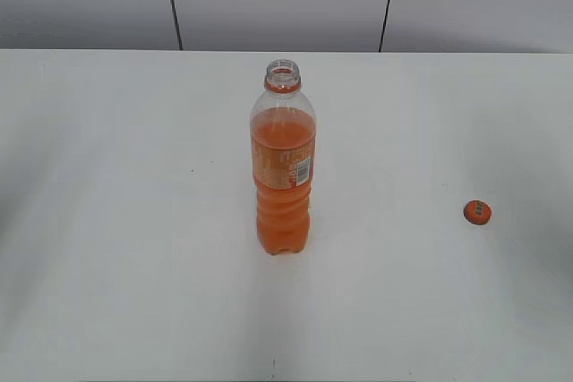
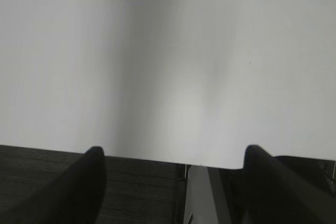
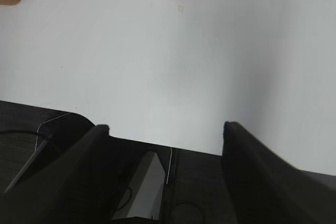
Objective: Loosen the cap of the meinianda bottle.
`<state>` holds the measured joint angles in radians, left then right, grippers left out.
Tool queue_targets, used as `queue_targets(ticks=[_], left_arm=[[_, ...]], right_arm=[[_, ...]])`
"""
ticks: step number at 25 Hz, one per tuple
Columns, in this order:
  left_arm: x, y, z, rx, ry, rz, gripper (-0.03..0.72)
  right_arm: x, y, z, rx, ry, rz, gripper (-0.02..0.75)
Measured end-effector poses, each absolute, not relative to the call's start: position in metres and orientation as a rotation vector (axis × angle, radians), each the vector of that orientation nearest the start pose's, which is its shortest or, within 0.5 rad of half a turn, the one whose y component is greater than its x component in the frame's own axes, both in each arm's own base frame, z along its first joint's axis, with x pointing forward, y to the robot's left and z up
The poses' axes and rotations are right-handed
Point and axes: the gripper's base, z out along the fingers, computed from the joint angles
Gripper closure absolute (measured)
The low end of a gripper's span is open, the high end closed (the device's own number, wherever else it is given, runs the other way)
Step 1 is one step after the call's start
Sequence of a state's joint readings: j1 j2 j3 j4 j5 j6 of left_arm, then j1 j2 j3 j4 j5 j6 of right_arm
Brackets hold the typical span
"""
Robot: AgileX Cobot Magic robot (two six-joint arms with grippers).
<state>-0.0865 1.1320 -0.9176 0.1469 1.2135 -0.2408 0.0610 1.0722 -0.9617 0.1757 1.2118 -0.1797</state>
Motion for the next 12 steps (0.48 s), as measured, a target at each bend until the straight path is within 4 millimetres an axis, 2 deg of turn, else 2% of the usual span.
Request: queue_targets(ticks=[5,7,12], left_arm=[[0.126,-0.002,0.298,-0.187,2.773,0.056,0.199],[0.097,-0.002,0.303,-0.190,2.676,-0.003,0.199],[0.049,0.000,0.306,-0.065,2.480,-0.032,0.199]], right_arm=[[0.127,0.023,0.322,-0.288,2.670,0.203,0.240],[0.103,0.021,0.322,-0.289,2.602,0.195,0.240],[0.062,0.019,0.312,-0.285,2.470,0.180,0.240]])
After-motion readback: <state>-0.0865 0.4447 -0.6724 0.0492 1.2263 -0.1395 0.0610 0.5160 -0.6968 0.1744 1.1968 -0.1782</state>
